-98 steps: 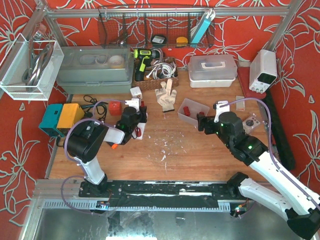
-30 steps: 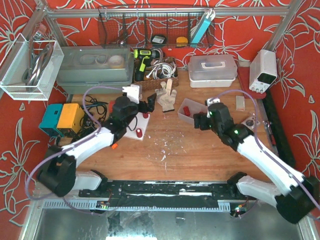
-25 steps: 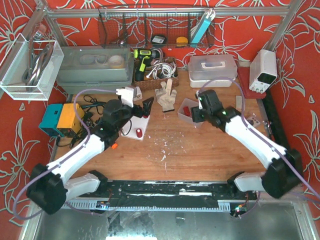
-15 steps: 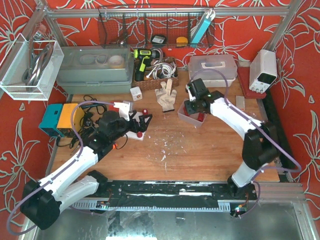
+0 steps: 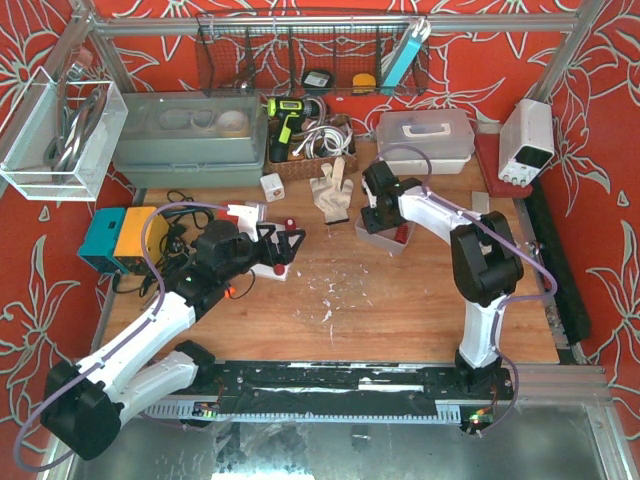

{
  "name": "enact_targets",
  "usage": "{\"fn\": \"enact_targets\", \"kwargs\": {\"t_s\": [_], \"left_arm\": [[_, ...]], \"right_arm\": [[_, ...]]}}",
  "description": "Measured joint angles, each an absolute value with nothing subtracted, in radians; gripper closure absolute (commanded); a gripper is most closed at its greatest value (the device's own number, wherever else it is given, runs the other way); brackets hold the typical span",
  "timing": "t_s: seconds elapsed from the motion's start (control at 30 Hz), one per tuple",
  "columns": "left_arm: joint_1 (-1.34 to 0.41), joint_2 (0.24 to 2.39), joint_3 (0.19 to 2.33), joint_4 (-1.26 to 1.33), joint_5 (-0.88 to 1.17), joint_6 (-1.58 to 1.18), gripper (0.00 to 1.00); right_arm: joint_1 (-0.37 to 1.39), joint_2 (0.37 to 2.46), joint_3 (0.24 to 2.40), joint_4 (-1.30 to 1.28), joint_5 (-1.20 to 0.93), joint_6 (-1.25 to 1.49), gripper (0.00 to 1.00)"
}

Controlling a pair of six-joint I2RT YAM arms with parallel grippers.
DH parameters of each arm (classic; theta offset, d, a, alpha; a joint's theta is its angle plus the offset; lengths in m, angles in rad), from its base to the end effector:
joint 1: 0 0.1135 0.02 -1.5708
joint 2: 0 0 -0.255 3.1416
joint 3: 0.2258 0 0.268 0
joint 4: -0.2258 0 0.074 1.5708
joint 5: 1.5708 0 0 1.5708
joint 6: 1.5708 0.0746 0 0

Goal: Install the large spring

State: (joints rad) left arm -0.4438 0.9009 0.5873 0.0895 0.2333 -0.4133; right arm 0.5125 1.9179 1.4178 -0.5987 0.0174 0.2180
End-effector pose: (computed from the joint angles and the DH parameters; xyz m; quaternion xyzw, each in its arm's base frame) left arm 0.2378 -0.1322 0.2573 0.0844 0.7752 -0.3401 0.5256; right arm 0.3774 0.2108 0.1484 -0.1406 0.9620 0.0756 0.2214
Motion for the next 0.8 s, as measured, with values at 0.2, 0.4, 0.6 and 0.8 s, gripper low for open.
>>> {"fn": "enact_targets", "kwargs": {"t_s": [0.2, 0.4, 0.6, 0.8], "left_arm": [[-0.439, 0.9, 0.587, 0.082, 0.215, -0.416, 0.0], [-0.43, 0.912, 0.593, 0.065, 0.186, -0.427, 0.0], [-0.424, 0.926, 0.608, 0.043, 0.155, -0.433, 0.0], [-0.408, 0.943, 0.626, 0.015, 0.106, -0.455, 0.0]], "right_arm": [[0.509, 1.973, 1.446, -0.596, 0.022, 0.218, 0.55], [0.508, 2.019, 1.463, -0.595, 0.015, 0.218, 0.6], [0.505, 2.038, 1.477, -0.603, 0.008, 0.217, 0.8], [0.502, 2.037, 1.477, -0.604, 0.007, 0.195, 0.93]]}}
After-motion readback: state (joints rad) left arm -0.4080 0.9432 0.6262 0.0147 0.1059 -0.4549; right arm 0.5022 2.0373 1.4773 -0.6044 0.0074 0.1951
